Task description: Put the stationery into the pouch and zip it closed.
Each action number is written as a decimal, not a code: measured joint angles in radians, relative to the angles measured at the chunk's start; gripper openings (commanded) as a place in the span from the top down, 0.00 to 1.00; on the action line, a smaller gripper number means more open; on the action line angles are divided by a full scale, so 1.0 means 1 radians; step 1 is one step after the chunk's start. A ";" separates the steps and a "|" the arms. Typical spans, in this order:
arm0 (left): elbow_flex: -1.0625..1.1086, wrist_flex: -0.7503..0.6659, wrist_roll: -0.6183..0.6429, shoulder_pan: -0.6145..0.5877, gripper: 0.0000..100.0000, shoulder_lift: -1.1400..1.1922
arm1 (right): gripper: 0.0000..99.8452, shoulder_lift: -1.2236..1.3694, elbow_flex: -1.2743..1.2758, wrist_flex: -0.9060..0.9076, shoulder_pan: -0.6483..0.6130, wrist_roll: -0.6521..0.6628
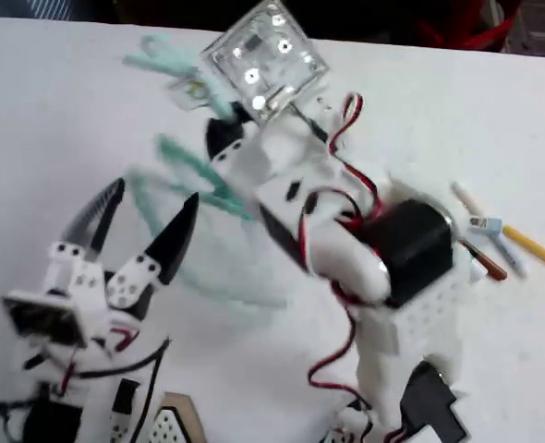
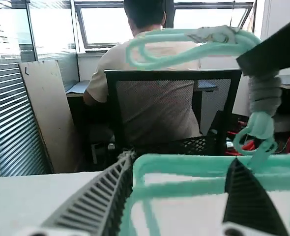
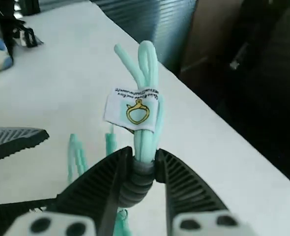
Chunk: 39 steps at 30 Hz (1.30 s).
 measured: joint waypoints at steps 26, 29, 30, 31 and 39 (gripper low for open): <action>-0.098 0.081 0.026 0.216 0.80 -0.002 | 0.98 0.074 0.063 0.086 -0.175 -0.064; -0.098 0.081 0.026 0.216 0.86 -0.002 | 0.98 0.074 0.063 0.086 -0.180 -0.064; -0.098 0.081 0.026 0.216 0.87 -0.002 | 0.98 0.074 0.063 0.086 -0.184 -0.064; -0.098 0.081 0.021 0.216 0.88 -0.002 | 0.98 0.074 0.063 0.086 -0.186 -0.064; -0.100 0.023 -0.054 0.272 0.89 -0.005 | 0.98 0.018 0.066 0.080 -0.212 -0.064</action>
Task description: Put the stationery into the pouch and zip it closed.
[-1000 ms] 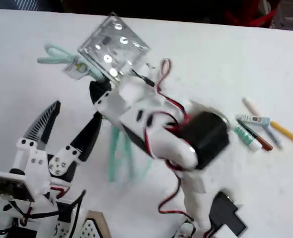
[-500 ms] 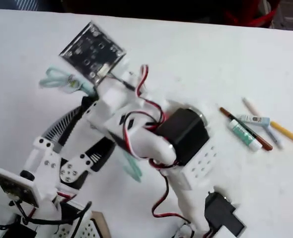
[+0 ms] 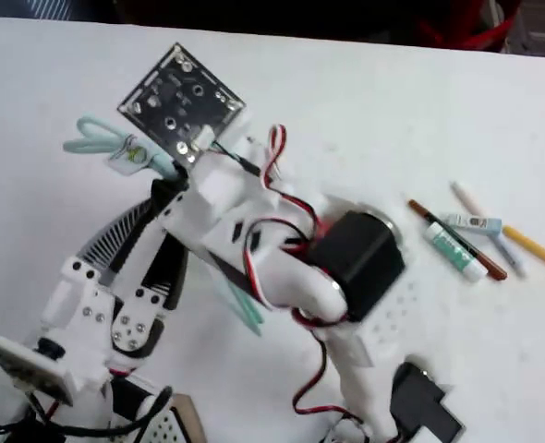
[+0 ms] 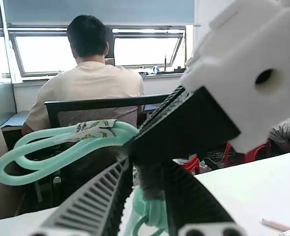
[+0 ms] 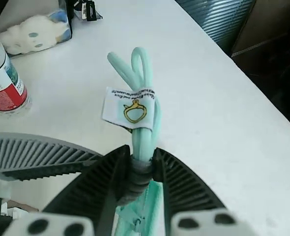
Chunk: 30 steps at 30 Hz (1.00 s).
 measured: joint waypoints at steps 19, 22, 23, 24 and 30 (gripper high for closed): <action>-0.017 0.025 0.043 0.018 0.79 0.002 | 0.98 -0.124 0.005 -0.014 -0.098 0.003; -0.017 0.025 0.043 0.017 0.87 0.002 | 0.98 -0.124 0.005 -0.014 -0.104 0.003; -0.017 0.025 0.043 0.017 0.89 0.002 | 0.98 -0.124 0.005 -0.014 -0.101 0.003; -0.025 0.025 0.043 0.018 0.91 0.002 | 0.98 -0.124 0.005 -0.014 -0.100 0.003; -0.084 0.031 0.044 0.020 0.94 0.017 | 0.98 -0.126 0.003 -0.031 -0.046 0.000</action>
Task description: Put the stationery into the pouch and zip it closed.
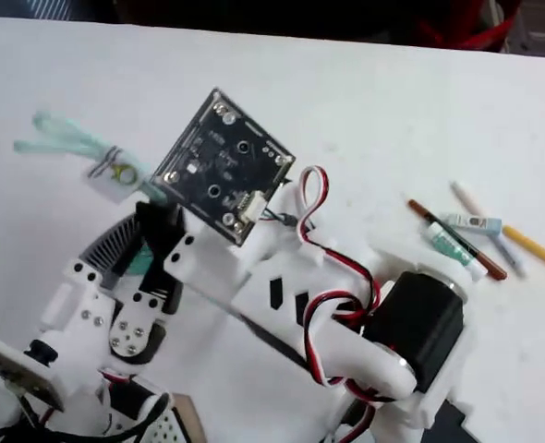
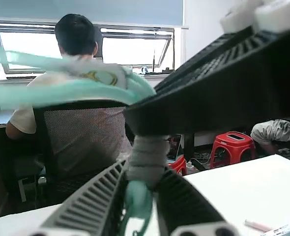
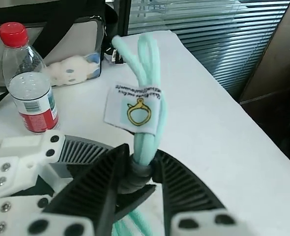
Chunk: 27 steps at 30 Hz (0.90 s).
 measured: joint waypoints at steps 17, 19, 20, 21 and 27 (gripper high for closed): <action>-0.049 0.071 0.023 -0.003 0.75 -0.017 | 0.98 0.106 0.003 -0.044 0.097 -0.029; -0.049 0.071 0.023 -0.003 0.75 -0.017 | 0.98 0.106 0.003 -0.044 0.098 -0.034; -0.049 0.071 0.023 -0.003 0.75 -0.017 | 0.98 0.104 0.003 -0.044 0.098 -0.034; -0.049 0.071 0.023 -0.005 0.75 -0.017 | 0.98 0.104 0.003 -0.044 0.094 -0.034; -0.049 0.071 0.023 -0.005 0.77 -0.017 | 0.98 0.104 0.003 -0.035 0.071 -0.040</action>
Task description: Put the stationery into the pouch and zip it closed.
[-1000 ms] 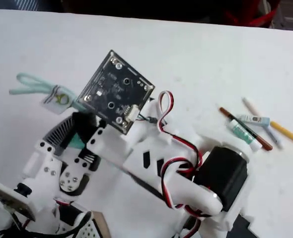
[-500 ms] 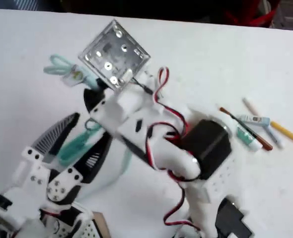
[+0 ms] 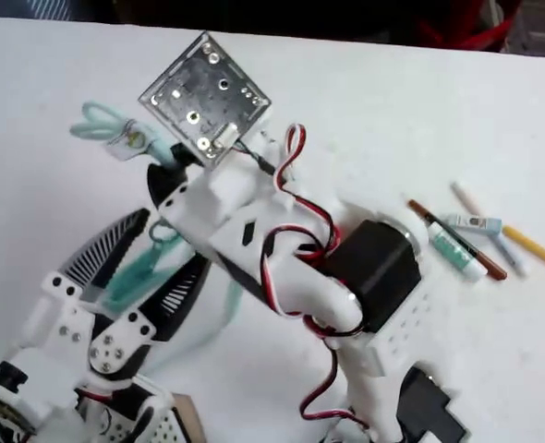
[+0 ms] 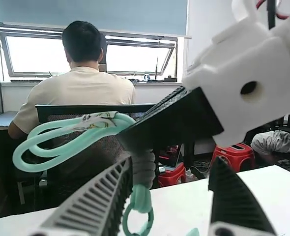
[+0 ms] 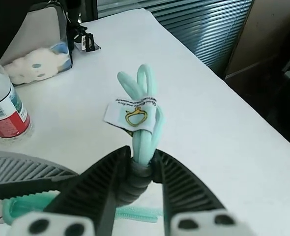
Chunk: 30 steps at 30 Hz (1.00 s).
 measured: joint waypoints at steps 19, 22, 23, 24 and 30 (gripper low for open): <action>-0.011 0.000 -0.003 0.000 0.85 0.000 | 0.98 -0.094 0.000 0.009 -0.106 -0.003; -0.017 0.000 -0.009 0.003 0.91 0.000 | 0.98 -0.094 0.000 0.015 -0.101 -0.003; -0.020 0.000 -0.021 0.005 0.93 0.000 | 0.98 -0.094 0.000 0.017 -0.104 -0.005; -0.023 0.002 -0.040 0.005 0.96 0.000 | 0.98 -0.094 0.000 0.017 -0.106 -0.006; -0.023 0.002 -0.107 0.005 0.98 0.002 | 0.98 -0.092 0.015 0.008 -0.106 -0.006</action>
